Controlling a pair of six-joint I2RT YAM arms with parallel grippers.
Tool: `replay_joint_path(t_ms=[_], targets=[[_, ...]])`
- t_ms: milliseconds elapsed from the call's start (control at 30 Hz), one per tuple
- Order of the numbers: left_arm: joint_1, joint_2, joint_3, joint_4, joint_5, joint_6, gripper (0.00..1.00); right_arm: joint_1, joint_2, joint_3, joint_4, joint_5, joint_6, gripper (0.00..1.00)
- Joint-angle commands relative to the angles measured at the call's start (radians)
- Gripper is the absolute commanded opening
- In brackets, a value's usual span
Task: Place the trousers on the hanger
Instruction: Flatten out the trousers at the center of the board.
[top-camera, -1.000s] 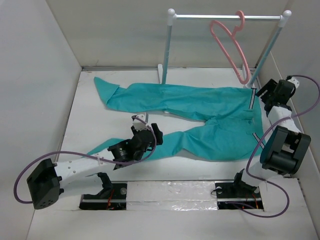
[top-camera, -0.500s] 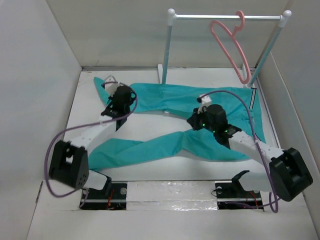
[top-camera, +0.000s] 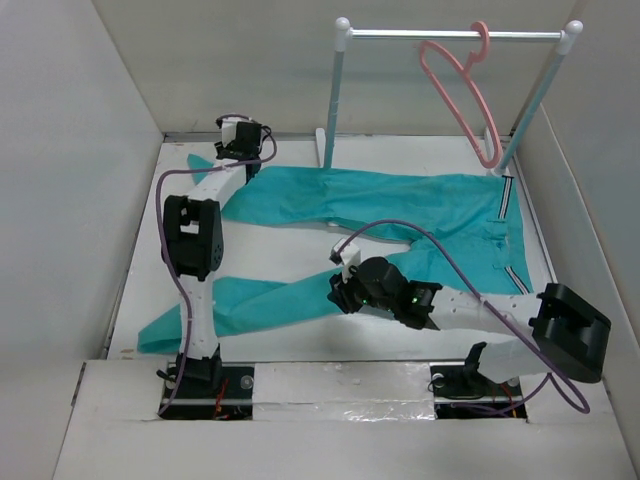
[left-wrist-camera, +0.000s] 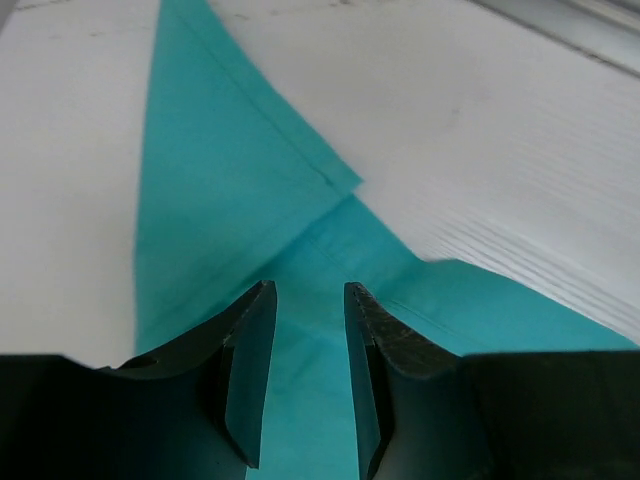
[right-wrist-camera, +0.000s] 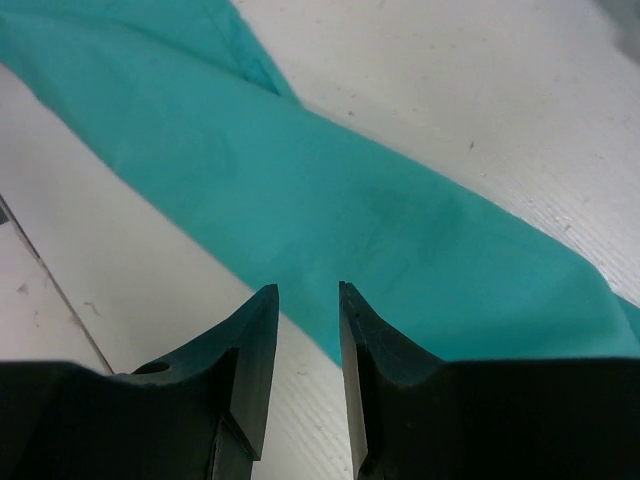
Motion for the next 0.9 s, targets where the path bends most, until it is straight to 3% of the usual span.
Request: replay_joint_path(t_ms=[0, 200, 667, 767, 867], targets=[[0.022, 0.052, 0.141, -0.080, -0.020, 0.171, 0.32, 0.034, 0.012, 0.014, 0.049, 0.098, 0.003, 0.37], [0.033, 0.164, 0.259, -0.105, -0.038, 0.251, 0.40, 0.065, 0.052, 0.000, 0.077, 0.107, 0.034, 0.37], [0.081, 0.346, 0.406, -0.151, 0.018, 0.258, 0.40, 0.115, 0.067, 0.009, 0.045, 0.159, 0.077, 0.38], [0.091, 0.374, 0.428, -0.160, 0.029, 0.254, 0.37, 0.115, 0.067, 0.017, 0.043, 0.161, 0.078, 0.38], [0.091, 0.373, 0.426, -0.146, 0.035, 0.239, 0.20, 0.115, 0.064, 0.017, 0.042, 0.167, 0.083, 0.38]])
